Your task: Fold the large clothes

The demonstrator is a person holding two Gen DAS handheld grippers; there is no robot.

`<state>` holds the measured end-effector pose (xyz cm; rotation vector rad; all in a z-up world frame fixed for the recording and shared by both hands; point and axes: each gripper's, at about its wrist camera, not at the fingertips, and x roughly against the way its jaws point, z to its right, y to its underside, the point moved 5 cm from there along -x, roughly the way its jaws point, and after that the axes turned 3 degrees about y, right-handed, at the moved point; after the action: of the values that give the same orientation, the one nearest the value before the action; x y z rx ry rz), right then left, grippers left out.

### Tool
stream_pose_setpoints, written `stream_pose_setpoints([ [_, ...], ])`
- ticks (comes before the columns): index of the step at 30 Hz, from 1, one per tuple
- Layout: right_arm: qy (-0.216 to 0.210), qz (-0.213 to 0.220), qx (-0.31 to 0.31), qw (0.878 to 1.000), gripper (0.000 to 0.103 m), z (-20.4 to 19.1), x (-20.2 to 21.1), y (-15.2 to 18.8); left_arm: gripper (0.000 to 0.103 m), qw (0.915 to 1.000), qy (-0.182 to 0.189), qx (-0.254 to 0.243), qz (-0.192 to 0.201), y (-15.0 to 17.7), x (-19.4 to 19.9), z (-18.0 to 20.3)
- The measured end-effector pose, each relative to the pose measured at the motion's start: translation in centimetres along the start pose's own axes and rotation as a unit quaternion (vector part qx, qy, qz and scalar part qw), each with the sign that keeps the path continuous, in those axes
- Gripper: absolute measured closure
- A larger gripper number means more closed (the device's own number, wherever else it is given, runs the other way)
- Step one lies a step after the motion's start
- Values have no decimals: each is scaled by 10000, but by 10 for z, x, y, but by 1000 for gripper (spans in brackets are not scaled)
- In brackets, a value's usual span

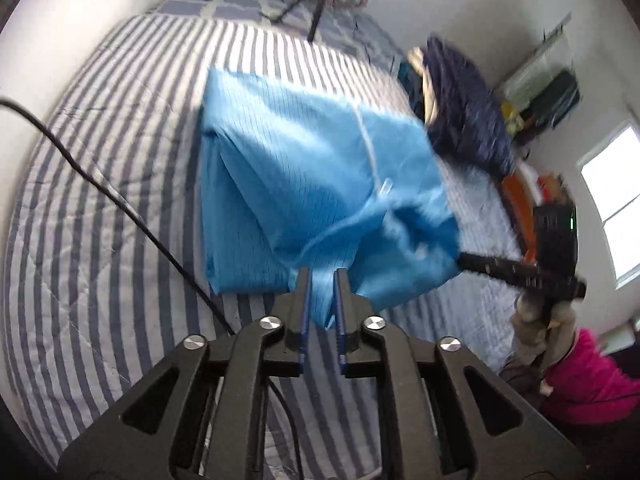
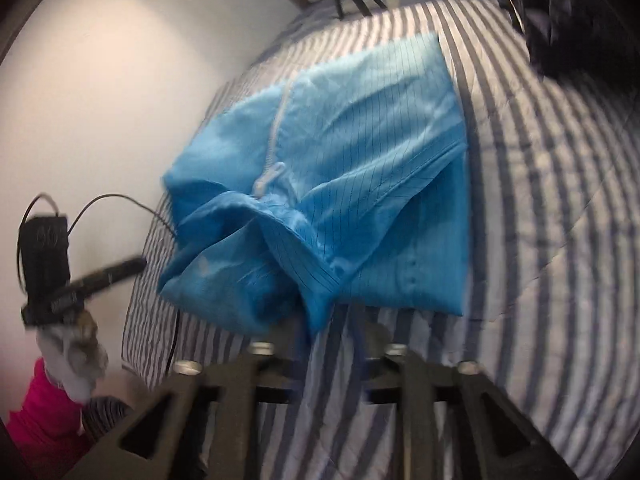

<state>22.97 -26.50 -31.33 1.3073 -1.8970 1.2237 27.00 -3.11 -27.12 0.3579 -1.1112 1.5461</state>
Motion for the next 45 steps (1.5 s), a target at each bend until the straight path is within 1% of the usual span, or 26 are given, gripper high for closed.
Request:
stream_pose_setpoints([
  [1,-4,71,82,9999,66,0,8,-2,94,10000,-30,-48,80,-7,6,0],
  [3,-25,325,274,9991,66,-3,31,-5,94,9986,-312,-228,361,-26,17,-1],
  [5,63,710,254,9971,66,2,50,-24,94,9983,-297,-124,491,-48,14,-5],
  [6,112,791,232,9965,66,4,54,-29,94,9979,-357,-105,539,-61,9,-8],
  [9,158,1056,146,9942,66,6,52,-67,94,9966,-546,-48,607,-85,-10,-23],
  [11,233,1166,300,9925,66,4,42,-93,94,9964,-644,-20,557,-91,-26,-33],
  [13,374,1196,523,9907,66,2,25,-115,94,9966,-713,-58,420,-88,-41,-41],
  [15,551,1161,653,9896,66,-5,2,-133,94,9952,-941,-156,223,-81,-61,-51],
  [17,803,1124,764,9875,66,-1,-19,-148,94,9938,-1093,-180,39,-73,-79,-61],
  [19,1034,1074,745,9860,66,11,-34,-159,94,9925,-1212,-136,-100,-64,-92,-72],
  [20,1109,1014,647,9865,68,22,-46,-165,94,9927,-1192,-97,-118,-59,-97,-76],
  [22,1286,895,530,9862,69,41,-56,-167,94,9923,-1228,-160,-38,-53,-101,-78],
  [24,1603,658,431,9839,69,61,-77,-171,94,9916,-1277,-223,17,-52,-101,-76],
  [25,1670,605,427,9832,70,65,-82,-172,94,9914,-1287,-216,19,-52,-100,-76],
  [27,1680,675,418,9826,70,64,-75,-170,94,9914,-1295,-186,39,-54,-95,-74],
  [29,1504,722,464,9849,69,54,-55,-166,94,9920,-1233,-145,207,-59,-81,-67],
  [30,1424,762,521,9855,69,49,-47,-163,94,9930,-1133,-125,323,-61,-70,-62],
  [31,1179,826,683,9872,67,37,-30,-155,94,9936,-1048,-119,399,-61,-62,-56],
  [32,974,840,798,9885,63,28,-20,-149,94,9942,-938,-125,504,-60,-50,-48],
  [33,684,858,945,9895,61,17,-5,-139,94,9947,-817,-162,599,-57,-38,-39],
  [36,139,859,1306,9876,58,-13,29,-107,94,9959,-517,-309,671,-41,-15,-14],
  [38,-270,706,1469,9863,58,-32,37,-87,94,9969,-350,-423,557,-30,-13,3],
  [40,-377,510,1599,9851,58,-47,35,-70,94,9970,-301,-581,402,-17,-16,18],
  [42,-335,246,1785,9831,59,-62,22,-56,94,9959,-374,-800,207,-7,-29,32],
  [43,-331,184,1842,9822,62,-65,18,-51,94,9952,-423,-874,127,-4,-34,36],
  [45,-297,3,1929,9808,63,-74,1,-44,94,9942,-465,-966,-39,2,-45,40],
])
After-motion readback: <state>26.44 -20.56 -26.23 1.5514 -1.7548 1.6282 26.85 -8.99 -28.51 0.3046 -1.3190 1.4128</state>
